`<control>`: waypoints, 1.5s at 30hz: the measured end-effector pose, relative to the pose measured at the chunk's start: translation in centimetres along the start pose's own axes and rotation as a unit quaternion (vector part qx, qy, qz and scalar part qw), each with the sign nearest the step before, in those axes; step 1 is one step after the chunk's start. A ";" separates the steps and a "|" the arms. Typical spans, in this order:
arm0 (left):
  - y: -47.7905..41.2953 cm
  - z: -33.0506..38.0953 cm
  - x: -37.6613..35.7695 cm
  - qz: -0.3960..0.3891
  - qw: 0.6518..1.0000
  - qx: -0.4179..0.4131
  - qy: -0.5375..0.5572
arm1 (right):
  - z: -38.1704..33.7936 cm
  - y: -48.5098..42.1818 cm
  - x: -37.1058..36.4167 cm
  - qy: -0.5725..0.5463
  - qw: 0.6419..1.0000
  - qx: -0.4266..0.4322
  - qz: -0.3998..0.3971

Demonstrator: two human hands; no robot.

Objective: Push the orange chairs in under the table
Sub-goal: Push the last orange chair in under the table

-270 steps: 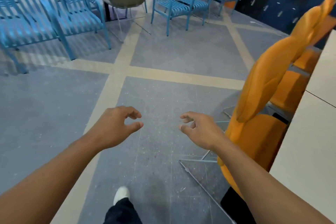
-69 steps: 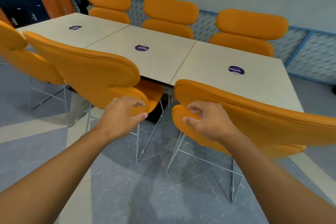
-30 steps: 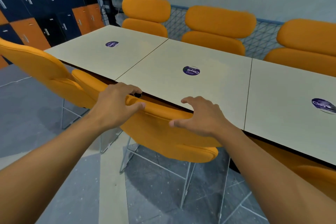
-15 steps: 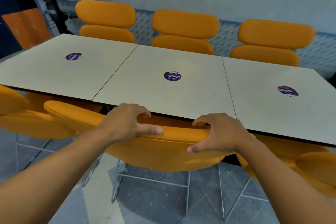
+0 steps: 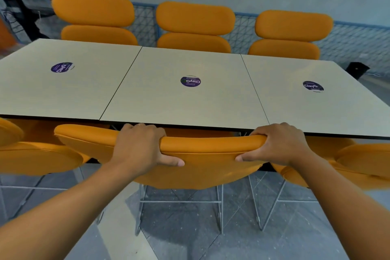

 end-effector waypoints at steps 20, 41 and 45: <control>1.2 -0.3 0.8 0.059 0.998 0.018 0.026 | -0.5 1.4 -0.4 -0.006 0.998 0.035 0.059; 0.7 1.2 0.5 0.037 0.999 0.030 -0.015 | 0.9 1.8 -0.4 -0.020 0.997 0.019 0.072; 0.7 2.2 0.8 0.035 0.997 0.063 0.010 | 1.3 1.2 -0.2 -0.037 0.998 0.032 0.040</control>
Point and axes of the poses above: each hand's wrist, its own y-axis away from the middle knuckle, its own x-axis out of the back of the hand, z = x × y, the point moved 4 cm from there along -y, towards the middle knuckle, and after that the axes turned 14 degrees about -x, right-handed, at the moved point
